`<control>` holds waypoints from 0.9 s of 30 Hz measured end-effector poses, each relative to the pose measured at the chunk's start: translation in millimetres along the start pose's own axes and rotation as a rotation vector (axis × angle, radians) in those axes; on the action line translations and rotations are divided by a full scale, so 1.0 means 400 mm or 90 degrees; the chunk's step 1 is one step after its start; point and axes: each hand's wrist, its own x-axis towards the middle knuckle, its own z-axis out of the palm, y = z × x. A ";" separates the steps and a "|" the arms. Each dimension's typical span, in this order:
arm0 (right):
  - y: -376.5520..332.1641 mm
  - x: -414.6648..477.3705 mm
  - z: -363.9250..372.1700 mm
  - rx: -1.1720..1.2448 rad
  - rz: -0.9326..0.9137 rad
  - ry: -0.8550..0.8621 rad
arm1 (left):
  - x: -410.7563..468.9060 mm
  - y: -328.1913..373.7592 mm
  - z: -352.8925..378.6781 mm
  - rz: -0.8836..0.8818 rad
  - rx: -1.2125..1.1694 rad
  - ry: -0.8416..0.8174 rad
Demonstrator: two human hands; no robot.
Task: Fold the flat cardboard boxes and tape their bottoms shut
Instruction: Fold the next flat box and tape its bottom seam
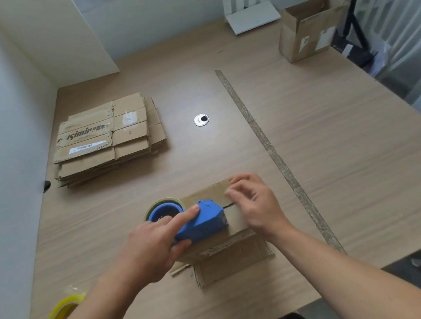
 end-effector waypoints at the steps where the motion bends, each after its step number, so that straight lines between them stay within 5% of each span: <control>1: 0.002 0.007 -0.023 0.036 0.024 0.053 | 0.001 -0.005 0.002 -0.014 0.000 -0.014; 13: 0.027 0.029 -0.140 0.247 0.259 0.167 | 0.023 -0.009 0.003 -0.019 0.031 -0.065; 27: 0.057 0.051 -0.115 0.088 0.402 0.106 | 0.029 -0.005 -0.001 -0.042 0.035 -0.076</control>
